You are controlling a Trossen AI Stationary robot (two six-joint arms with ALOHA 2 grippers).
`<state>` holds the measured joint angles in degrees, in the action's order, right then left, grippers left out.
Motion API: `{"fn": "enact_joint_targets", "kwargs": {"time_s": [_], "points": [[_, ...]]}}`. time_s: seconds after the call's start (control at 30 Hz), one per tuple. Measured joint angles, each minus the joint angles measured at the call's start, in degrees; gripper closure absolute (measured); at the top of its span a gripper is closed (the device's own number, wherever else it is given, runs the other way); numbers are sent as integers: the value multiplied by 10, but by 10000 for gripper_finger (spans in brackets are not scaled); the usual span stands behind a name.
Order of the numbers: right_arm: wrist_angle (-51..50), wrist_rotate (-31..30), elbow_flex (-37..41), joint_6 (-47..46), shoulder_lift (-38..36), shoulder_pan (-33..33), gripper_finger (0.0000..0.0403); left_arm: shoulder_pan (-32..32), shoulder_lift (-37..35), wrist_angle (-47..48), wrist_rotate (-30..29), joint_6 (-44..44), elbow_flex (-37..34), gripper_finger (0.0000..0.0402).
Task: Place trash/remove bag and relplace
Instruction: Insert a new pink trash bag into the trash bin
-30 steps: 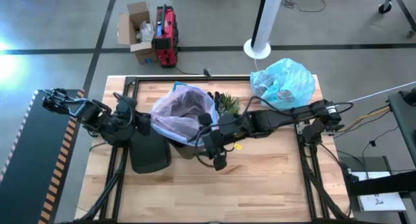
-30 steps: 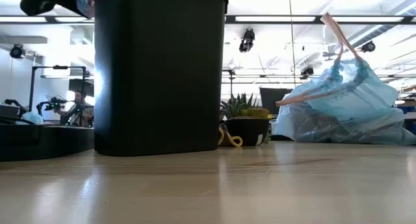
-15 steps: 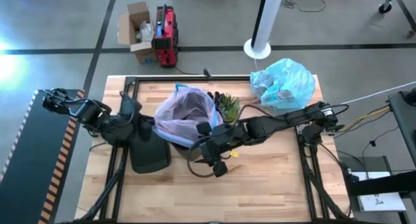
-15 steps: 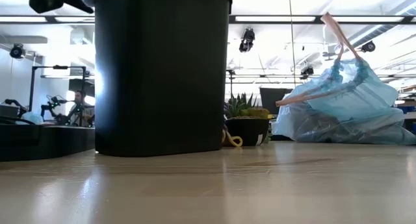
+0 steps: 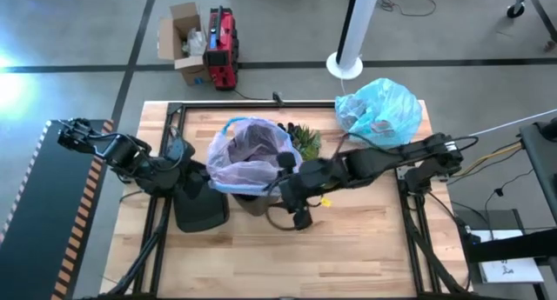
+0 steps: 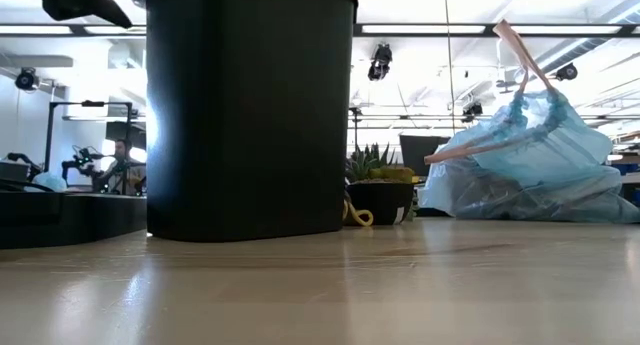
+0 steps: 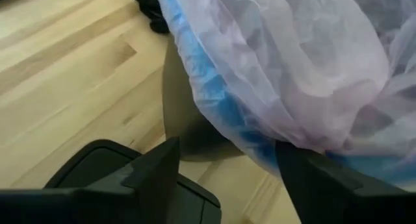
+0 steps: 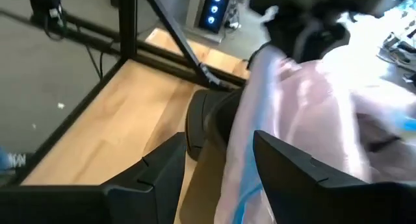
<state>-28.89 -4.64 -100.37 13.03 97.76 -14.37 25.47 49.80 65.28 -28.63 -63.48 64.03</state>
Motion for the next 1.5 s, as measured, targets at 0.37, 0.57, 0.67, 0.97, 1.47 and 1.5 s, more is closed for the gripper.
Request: {"fn": "enact_joint_targets", "kwargs": {"time_s": [0.37, 0.57, 0.67, 0.97, 1.47, 1.5], "points": [[-17, 2, -4, -67, -18, 24, 257, 1, 22, -4, 11, 20, 0, 127], [-64, 20, -4, -58, 4, 11, 280, 4, 30, -8, 11, 32, 0, 130], [-61, 17, -3, -33, 6, -5, 297, 4, 30, -8, 10, 32, 0, 128], [-39, 15, 42, 0, 27, -14, 331, 4, 28, 18, -8, 27, 0, 129], [-87, 5, 48, -46, 7, -10, 250, 4, 16, 48, -34, 21, 1, 125], [-94, 5, 46, -52, 1, -10, 239, 4, 16, 51, -36, 21, 1, 125]]}}
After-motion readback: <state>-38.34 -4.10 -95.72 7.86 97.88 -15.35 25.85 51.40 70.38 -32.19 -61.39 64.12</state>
